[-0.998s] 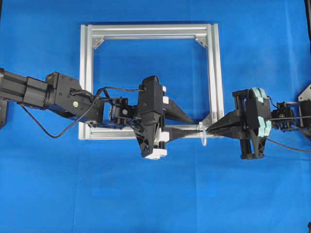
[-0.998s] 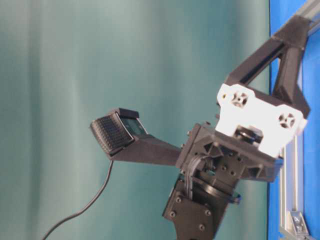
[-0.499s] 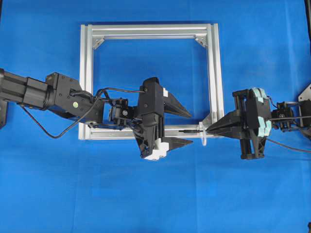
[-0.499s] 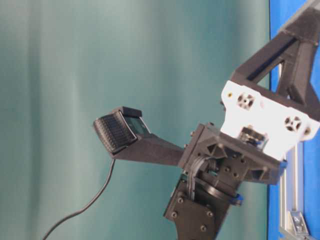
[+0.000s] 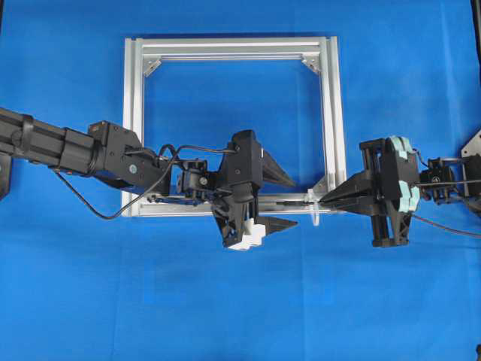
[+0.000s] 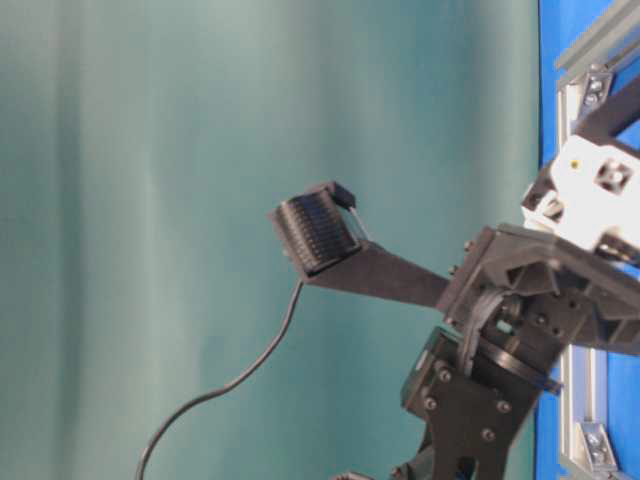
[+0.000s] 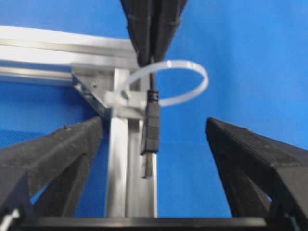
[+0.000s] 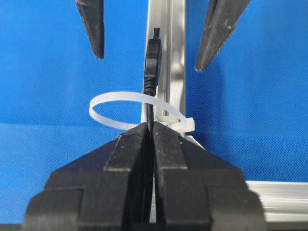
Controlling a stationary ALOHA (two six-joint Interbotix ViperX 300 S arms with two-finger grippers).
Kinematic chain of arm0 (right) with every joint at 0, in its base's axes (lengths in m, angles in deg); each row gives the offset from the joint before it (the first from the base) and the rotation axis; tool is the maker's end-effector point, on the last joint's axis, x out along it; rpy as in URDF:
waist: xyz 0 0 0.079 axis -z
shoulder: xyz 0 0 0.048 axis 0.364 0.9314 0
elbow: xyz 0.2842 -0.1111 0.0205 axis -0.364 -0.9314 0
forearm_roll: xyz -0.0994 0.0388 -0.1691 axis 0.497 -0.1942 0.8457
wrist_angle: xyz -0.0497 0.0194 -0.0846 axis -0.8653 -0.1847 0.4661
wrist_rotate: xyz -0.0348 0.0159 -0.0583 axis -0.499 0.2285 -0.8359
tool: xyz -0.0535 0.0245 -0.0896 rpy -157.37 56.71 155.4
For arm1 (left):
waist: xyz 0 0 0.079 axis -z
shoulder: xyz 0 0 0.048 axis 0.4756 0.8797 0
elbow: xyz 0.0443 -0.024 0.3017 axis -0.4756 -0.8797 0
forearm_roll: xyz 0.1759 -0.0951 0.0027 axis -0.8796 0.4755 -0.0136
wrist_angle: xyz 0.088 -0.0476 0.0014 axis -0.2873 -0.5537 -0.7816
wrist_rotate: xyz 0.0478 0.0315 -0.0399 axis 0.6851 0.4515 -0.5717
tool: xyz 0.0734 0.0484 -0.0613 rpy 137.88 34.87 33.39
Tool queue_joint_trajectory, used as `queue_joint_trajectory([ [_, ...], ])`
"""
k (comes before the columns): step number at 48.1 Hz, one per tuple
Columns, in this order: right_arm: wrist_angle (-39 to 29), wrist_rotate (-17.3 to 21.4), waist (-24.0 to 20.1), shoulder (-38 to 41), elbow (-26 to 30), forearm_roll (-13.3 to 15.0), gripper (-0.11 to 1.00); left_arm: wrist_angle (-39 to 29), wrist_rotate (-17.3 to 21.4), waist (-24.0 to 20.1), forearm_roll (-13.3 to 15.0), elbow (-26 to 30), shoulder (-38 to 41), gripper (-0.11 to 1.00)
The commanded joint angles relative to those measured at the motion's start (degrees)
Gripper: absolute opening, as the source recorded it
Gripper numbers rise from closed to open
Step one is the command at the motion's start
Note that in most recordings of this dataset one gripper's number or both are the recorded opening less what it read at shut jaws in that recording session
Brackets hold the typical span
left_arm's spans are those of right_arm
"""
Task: Insert the wire through the string loop located on the right side.
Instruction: 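Move the left gripper across the frame toward the protruding USB plug, then close the left gripper on the USB plug beyond the loop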
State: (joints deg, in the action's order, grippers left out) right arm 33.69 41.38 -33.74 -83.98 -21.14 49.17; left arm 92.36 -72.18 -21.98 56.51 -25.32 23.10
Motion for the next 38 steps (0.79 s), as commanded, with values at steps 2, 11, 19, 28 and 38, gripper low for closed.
queue_joint_trajectory([
  [2,0.44,0.00,0.09,-0.35,0.79,-0.09,-0.04,0.26,-0.09,0.09,-0.18,0.79,-1.05,0.92],
  [11,0.44,0.00,0.09,-0.44,0.79,-0.09,-0.04,0.26,-0.09,0.09,-0.26,0.88,-0.97,0.92],
  [19,0.35,0.00,0.09,-0.44,0.79,-0.09,-0.04,0.18,-0.09,0.00,-0.18,0.88,-0.88,0.92],
  [28,0.35,0.00,0.09,-0.44,0.88,-0.09,-0.04,0.18,-0.09,0.00,-0.18,0.88,-0.88,0.92],
  [38,0.35,0.00,0.18,-0.44,0.88,-0.09,-0.04,-0.70,-0.09,0.00,-0.18,1.23,-0.79,0.92],
])
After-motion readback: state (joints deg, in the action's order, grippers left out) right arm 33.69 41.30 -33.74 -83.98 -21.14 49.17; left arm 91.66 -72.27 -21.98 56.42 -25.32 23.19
